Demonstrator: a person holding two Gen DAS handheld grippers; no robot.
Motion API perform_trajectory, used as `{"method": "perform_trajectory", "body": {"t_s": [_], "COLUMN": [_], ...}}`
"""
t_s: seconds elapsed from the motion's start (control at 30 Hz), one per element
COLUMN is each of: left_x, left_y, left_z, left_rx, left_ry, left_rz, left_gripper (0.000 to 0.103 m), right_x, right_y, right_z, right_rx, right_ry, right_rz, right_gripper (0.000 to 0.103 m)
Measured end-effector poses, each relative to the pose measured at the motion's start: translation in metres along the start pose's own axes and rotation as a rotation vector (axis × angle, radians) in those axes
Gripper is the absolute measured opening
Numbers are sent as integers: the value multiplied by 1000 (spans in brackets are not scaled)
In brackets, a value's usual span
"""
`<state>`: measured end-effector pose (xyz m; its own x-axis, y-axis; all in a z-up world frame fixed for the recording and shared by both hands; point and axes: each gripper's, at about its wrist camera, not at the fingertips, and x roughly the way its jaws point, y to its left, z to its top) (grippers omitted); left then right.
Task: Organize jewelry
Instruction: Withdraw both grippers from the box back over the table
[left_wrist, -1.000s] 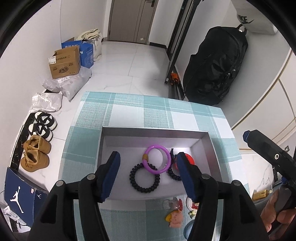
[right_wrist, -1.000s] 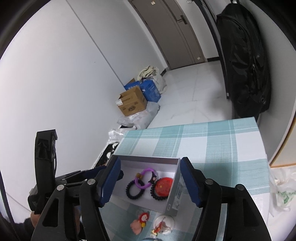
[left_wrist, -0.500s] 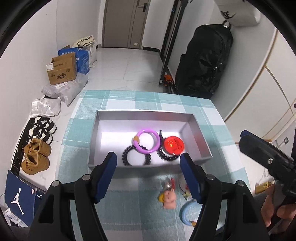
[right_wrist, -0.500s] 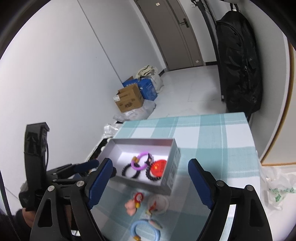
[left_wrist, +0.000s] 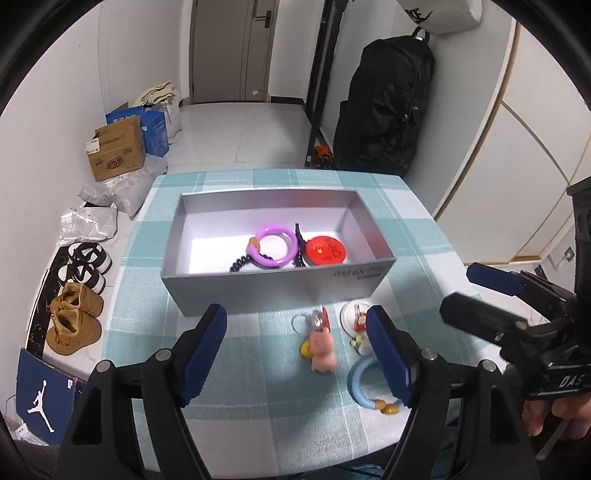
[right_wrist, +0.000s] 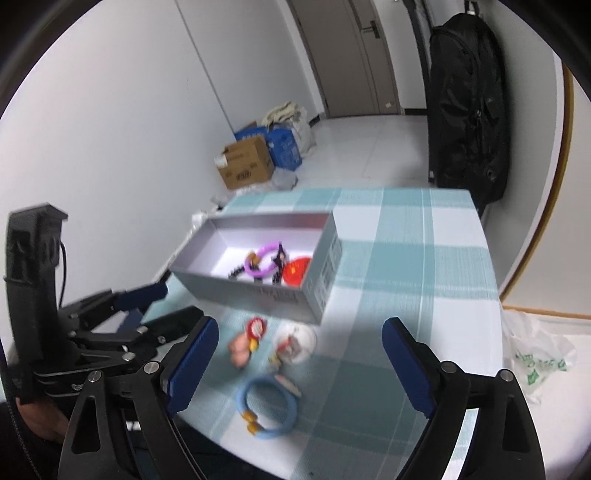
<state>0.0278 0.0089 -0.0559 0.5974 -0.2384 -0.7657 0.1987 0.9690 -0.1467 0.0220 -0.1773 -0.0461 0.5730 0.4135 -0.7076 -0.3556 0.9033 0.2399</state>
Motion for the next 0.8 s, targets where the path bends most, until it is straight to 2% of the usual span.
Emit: {"method": "perform_trajectory", "body": {"t_s": [0.2, 0.47, 0.67, 0.8], "left_x": [10, 13, 12, 13], "left_y": [16, 23, 27, 27], "left_z": [-8, -14, -16, -17], "left_rx": [-79, -94, -106, -101], "left_ry": [53, 66, 74, 80], "left_rz": [-19, 16, 14, 17], "left_gripper": [75, 75, 75, 75], "right_x": [11, 30, 37, 39], "right_y": [2, 20, 27, 36], "right_z": [-17, -42, -49, -55], "right_rx": [-34, -134, -139, -178], "right_ry": [82, 198, 230, 237], "right_rz": [-31, -45, -20, -33], "right_gripper": [91, 90, 90, 90]}}
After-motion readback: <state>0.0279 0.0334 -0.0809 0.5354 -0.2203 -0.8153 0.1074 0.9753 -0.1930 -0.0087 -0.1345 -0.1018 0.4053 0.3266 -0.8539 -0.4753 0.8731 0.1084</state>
